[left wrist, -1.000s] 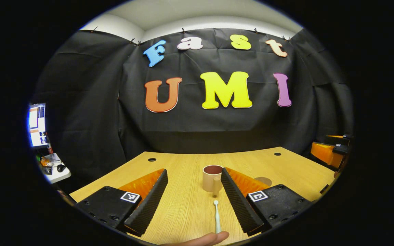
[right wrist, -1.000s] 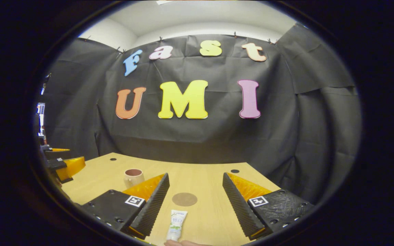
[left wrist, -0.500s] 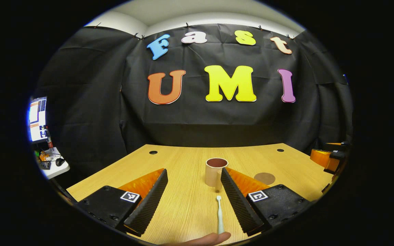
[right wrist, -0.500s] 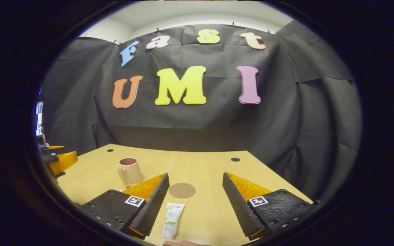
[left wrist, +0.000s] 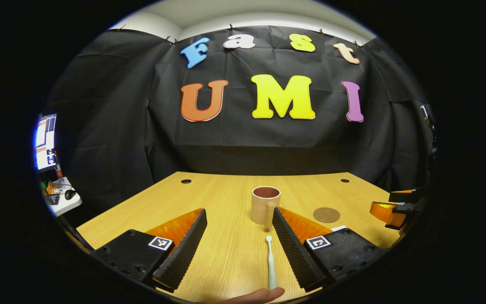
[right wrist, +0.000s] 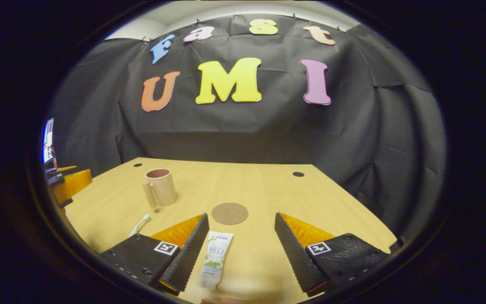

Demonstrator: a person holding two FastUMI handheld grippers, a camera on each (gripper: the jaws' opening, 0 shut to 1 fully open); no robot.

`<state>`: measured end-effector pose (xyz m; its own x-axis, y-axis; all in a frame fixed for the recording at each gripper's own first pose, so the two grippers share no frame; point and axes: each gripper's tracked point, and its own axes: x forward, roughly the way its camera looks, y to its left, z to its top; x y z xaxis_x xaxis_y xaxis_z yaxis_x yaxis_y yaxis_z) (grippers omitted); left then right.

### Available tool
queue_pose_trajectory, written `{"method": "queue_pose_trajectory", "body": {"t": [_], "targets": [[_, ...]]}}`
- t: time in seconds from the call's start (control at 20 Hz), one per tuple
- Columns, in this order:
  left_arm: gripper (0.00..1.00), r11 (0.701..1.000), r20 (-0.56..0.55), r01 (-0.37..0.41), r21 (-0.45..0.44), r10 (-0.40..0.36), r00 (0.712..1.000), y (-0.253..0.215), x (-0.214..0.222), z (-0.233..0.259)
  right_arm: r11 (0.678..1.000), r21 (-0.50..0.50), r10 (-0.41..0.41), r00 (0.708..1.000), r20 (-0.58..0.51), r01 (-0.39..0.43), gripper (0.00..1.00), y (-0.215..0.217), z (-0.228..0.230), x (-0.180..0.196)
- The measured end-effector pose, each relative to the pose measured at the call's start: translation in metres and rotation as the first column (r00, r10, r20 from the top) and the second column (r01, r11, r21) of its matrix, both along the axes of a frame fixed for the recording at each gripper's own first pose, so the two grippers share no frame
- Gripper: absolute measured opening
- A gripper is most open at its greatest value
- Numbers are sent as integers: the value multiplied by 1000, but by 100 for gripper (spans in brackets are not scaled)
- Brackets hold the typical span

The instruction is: Put the toothbrush and toothpaste on the desktop into the cup, then pick up the cup and place it on the coaster on the desktop.

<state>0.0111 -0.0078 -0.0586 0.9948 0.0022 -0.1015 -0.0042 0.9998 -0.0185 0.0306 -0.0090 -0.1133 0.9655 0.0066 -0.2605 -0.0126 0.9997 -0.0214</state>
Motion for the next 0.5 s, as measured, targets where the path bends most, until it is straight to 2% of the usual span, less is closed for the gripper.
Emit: {"method": "queue_pose_trajectory", "body": {"t": [0.1, 0.25, 0.4, 0.5], "targets": [[99, 999, -75, 31, -5, -32, 997, -13, 3, -23, 1000, -4, 4, 1000, 4, -4, 95, 2, -1, 1], [100, 998, -204, 63, -3, -62, 977, -26, 7, -64, 1000, -21, 4, 1000, 2, -4, 95, 1, -5, 1], [100, 993, -346, 93, -73, -113, 931, -44, 10, -102, 1000, -19, 14, 1000, -13, -14, 95, 3, -13, 3], [100, 993, -383, 91, -70, -111, 917, -44, 12, -112, 1000, -9, 19, 999, -30, -19, 94, 3, -17, 2]]}}
